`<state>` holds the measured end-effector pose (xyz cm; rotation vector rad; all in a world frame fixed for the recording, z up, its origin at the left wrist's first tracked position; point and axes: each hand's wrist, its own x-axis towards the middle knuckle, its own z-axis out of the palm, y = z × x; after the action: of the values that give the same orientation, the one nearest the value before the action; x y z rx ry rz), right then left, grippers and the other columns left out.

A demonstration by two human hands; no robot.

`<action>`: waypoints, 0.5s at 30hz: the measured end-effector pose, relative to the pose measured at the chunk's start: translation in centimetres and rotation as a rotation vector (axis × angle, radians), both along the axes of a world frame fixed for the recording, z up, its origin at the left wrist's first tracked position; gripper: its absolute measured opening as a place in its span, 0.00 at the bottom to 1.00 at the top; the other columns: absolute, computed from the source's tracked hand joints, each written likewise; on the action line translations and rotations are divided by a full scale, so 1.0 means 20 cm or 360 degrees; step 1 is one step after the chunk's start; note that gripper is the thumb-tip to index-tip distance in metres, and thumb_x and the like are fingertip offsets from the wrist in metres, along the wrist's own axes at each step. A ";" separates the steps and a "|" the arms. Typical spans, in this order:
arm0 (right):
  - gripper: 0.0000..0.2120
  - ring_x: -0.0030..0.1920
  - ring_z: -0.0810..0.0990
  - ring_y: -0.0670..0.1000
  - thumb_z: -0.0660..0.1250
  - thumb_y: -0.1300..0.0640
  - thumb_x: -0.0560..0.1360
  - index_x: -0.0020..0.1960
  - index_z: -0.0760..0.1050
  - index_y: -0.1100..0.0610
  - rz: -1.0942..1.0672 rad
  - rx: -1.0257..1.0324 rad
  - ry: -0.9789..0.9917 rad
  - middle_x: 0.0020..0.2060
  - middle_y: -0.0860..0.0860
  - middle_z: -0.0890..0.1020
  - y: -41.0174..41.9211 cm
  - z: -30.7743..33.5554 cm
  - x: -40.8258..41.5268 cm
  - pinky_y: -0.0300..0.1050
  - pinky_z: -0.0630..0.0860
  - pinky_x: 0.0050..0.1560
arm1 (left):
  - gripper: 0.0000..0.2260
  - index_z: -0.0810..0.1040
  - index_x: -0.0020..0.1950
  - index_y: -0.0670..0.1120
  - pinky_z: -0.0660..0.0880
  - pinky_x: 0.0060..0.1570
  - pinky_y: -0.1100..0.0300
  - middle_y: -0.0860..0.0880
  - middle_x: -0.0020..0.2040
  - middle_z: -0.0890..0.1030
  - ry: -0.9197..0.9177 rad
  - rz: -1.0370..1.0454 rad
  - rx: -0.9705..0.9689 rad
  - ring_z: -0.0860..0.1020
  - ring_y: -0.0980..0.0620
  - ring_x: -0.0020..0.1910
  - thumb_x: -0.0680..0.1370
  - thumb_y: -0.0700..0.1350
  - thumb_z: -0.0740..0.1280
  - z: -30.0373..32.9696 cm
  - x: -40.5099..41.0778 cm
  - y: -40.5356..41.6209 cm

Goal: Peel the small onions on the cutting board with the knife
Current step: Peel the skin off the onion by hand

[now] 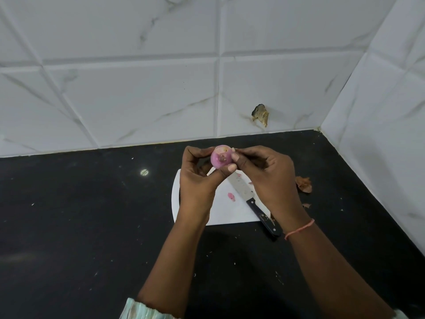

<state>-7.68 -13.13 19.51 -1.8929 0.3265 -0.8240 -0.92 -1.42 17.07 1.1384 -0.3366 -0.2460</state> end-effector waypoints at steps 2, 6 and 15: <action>0.05 0.45 0.84 0.42 0.72 0.58 0.75 0.50 0.83 0.53 -0.0031 0.0029 0.0007 0.42 0.43 0.84 0.00 0.00 0.00 0.36 0.80 0.48 | 0.21 0.74 0.50 0.46 0.79 0.52 0.59 0.41 0.54 0.83 -0.0062 0.0036 0.0011 0.83 0.44 0.56 0.66 0.31 0.79 0.00 -0.01 0.00; 0.04 0.44 0.83 0.42 0.69 0.59 0.77 0.51 0.80 0.56 -0.0108 -0.0102 -0.0008 0.42 0.43 0.83 0.03 -0.01 0.01 0.34 0.79 0.46 | 0.19 0.73 0.55 0.42 0.78 0.53 0.59 0.43 0.54 0.83 0.0039 0.0022 -0.0072 0.84 0.48 0.54 0.69 0.35 0.76 -0.01 -0.04 -0.03; 0.06 0.41 0.82 0.44 0.68 0.57 0.77 0.51 0.82 0.56 0.0120 0.0845 0.0275 0.43 0.49 0.86 0.01 0.04 0.01 0.33 0.76 0.36 | 0.18 0.80 0.59 0.41 0.80 0.50 0.59 0.43 0.51 0.86 0.0775 -0.0283 -0.0067 0.84 0.50 0.50 0.82 0.53 0.61 0.01 -0.03 -0.07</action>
<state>-7.44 -13.02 20.37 -1.4661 0.5211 -0.4624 -1.60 -2.85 17.24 0.9707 -0.0095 -0.6561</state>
